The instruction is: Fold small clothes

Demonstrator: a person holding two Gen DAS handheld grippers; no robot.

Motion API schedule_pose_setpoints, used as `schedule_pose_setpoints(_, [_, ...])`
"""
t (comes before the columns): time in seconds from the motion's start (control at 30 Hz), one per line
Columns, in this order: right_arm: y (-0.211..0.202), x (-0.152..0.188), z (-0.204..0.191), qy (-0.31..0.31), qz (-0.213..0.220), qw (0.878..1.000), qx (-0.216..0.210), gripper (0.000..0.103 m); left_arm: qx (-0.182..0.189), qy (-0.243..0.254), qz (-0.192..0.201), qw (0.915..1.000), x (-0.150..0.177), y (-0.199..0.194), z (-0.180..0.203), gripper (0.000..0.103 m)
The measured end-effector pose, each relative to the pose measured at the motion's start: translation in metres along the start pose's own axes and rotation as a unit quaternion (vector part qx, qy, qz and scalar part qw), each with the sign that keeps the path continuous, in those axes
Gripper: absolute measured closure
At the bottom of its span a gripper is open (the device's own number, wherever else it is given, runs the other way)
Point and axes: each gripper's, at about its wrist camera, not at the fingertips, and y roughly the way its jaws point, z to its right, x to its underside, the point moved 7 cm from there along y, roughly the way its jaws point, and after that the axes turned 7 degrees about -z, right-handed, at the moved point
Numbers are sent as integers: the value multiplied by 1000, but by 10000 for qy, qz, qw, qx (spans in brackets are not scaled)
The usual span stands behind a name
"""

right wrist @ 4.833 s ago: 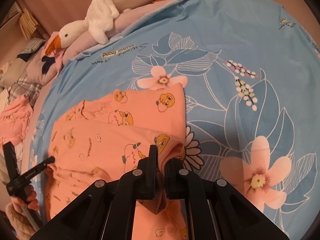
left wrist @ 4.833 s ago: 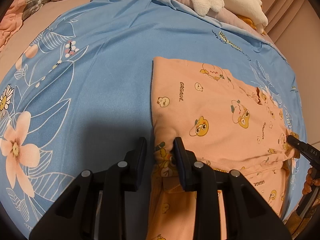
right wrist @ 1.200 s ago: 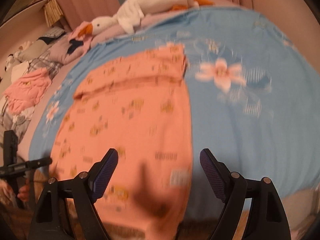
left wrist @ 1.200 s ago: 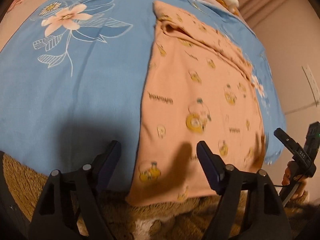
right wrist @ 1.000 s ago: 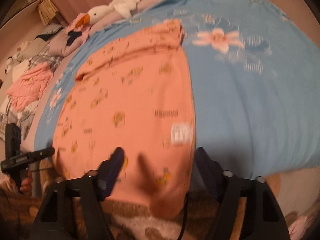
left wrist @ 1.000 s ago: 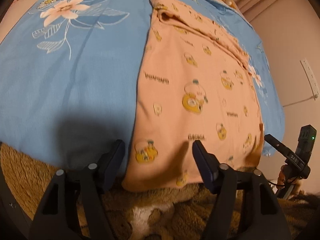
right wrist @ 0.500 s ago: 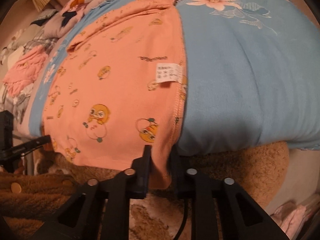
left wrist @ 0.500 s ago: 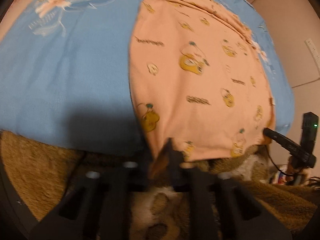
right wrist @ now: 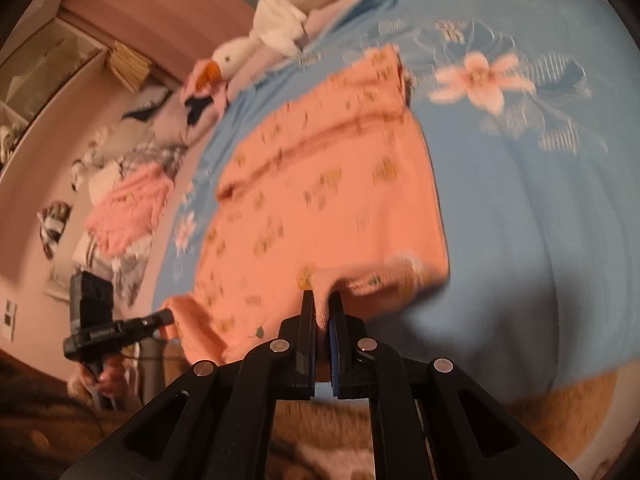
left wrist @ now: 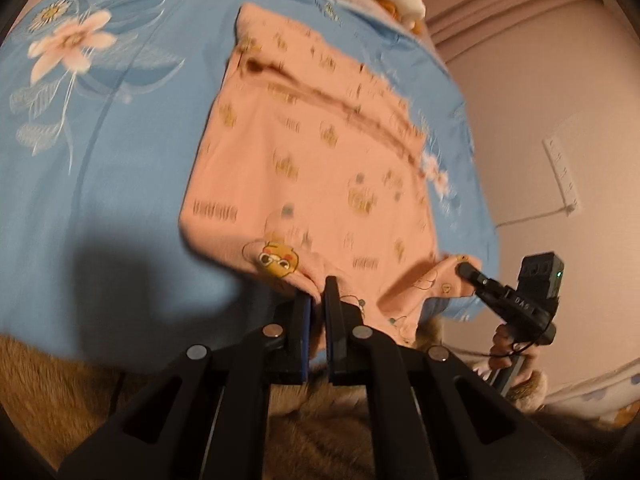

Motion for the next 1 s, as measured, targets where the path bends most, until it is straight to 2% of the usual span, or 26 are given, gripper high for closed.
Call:
schedule_pose_setpoints(0.13, [5, -24, 4, 168, 182, 9996, -96, 96, -47, -205, 275, 9994, -34, 0, -8, 98])
schedule_pose_setpoints(0.27, [18, -46, 20, 396, 231, 9989, 49, 96, -123, -358, 469, 9982, -65, 5, -19, 98])
schedule_pose_setpoints(0.33, [26, -53, 27, 494, 205, 9985, 101, 96, -159, -408, 475, 9979, -77, 11, -24, 98])
schedule_pose_setpoints(0.5, [46, -63, 44, 597, 80, 9965, 582, 96, -436, -518, 409, 9969, -99, 32, -41, 96])
schedule_pose_setpoints(0.63, [45, -69, 51, 717, 82, 9959, 540, 96, -485, -600, 369, 9963, -109, 41, -50, 96])
schedule_pose_setpoints(0.7, [37, -74, 51, 690, 271, 9957, 555, 95, -352, -674, 436, 9962, -114, 40, -51, 96])
schedule_pose_setpoints(0.8, [23, -82, 55, 748, 596, 9931, 675, 84, -49, -911, 522, 9945, -123, 40, -55, 96])
schedule_pose_setpoints(0.87, [12, -87, 60, 714, 790, 9888, 1048, 66, -94, -899, 513, 9946, -126, 39, -57, 95])
schedule_pose_setpoints(0.9, [7, -88, 60, 668, 848, 9873, 1169, 65, -120, -890, 523, 9946, -127, 37, -57, 93])
schedule_pose_setpoints(1.0, [-3, -86, 59, 435, 835, 9861, 1372, 65, -196, -932, 862, 9917, -130, 21, -59, 72])
